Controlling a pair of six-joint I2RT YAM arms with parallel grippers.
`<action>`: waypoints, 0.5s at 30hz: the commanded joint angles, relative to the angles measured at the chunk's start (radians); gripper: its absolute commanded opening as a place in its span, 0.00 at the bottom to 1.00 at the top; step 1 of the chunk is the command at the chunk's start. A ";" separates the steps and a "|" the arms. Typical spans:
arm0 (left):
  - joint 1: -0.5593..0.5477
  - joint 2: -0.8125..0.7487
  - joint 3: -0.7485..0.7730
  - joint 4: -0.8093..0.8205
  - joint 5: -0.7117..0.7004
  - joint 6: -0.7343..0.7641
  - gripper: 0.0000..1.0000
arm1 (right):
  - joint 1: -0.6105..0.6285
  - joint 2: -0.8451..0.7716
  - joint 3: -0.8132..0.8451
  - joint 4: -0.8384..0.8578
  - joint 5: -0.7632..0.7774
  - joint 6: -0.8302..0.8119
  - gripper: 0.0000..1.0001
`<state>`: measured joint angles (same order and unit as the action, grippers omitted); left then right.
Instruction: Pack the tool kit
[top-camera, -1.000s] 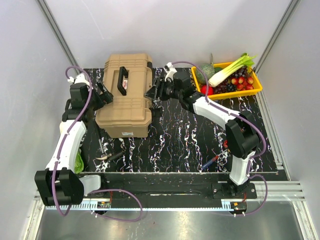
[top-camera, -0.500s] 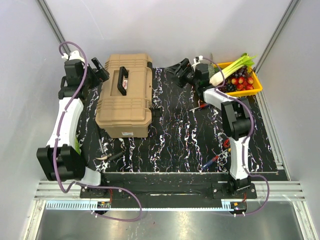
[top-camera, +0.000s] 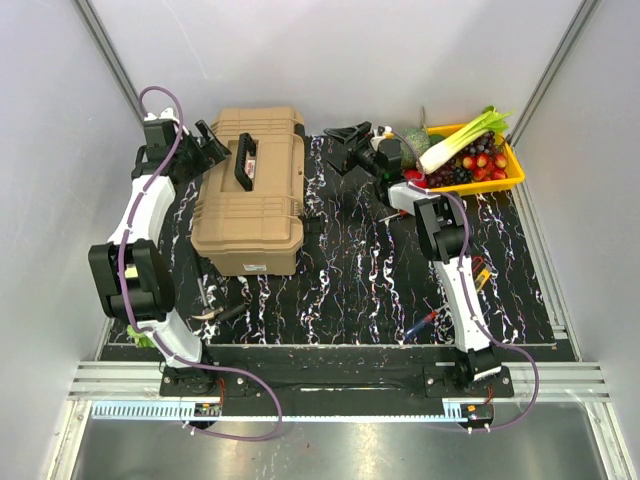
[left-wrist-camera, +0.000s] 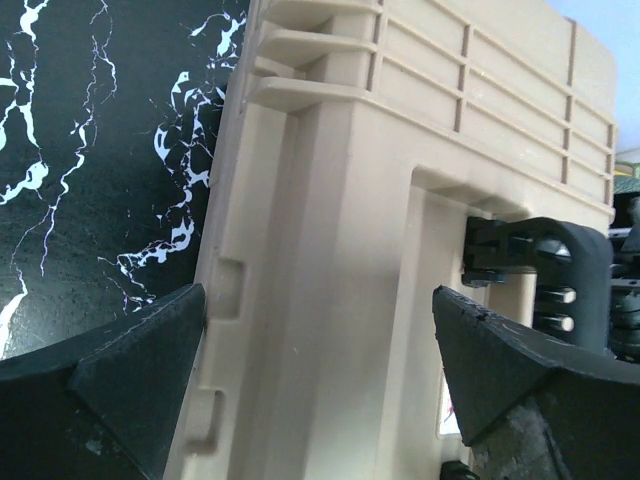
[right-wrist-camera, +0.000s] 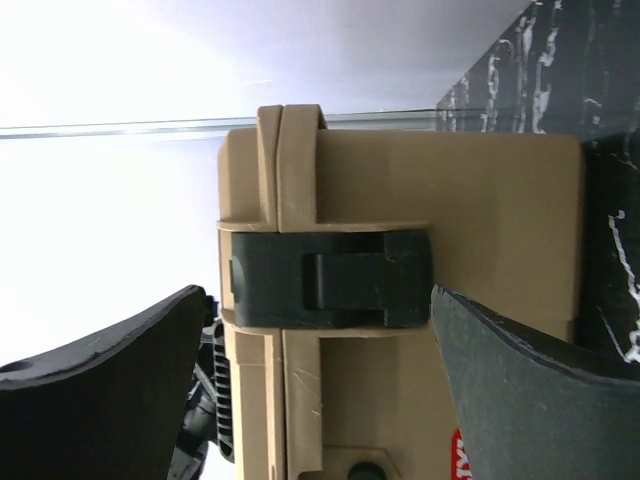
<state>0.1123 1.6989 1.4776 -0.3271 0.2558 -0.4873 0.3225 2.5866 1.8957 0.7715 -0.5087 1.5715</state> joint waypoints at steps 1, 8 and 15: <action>0.003 0.010 0.043 0.069 0.068 -0.008 0.99 | 0.029 0.052 0.109 0.104 -0.001 0.110 0.99; 0.004 0.013 -0.003 0.080 0.117 -0.004 0.99 | 0.053 0.116 0.172 0.091 0.007 0.136 1.00; 0.004 0.024 -0.026 0.072 0.155 -0.014 0.99 | 0.084 0.205 0.256 0.146 0.002 0.183 0.99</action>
<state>0.1242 1.7195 1.4643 -0.2977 0.3237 -0.4873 0.3843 2.7476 2.0789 0.8284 -0.5079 1.7077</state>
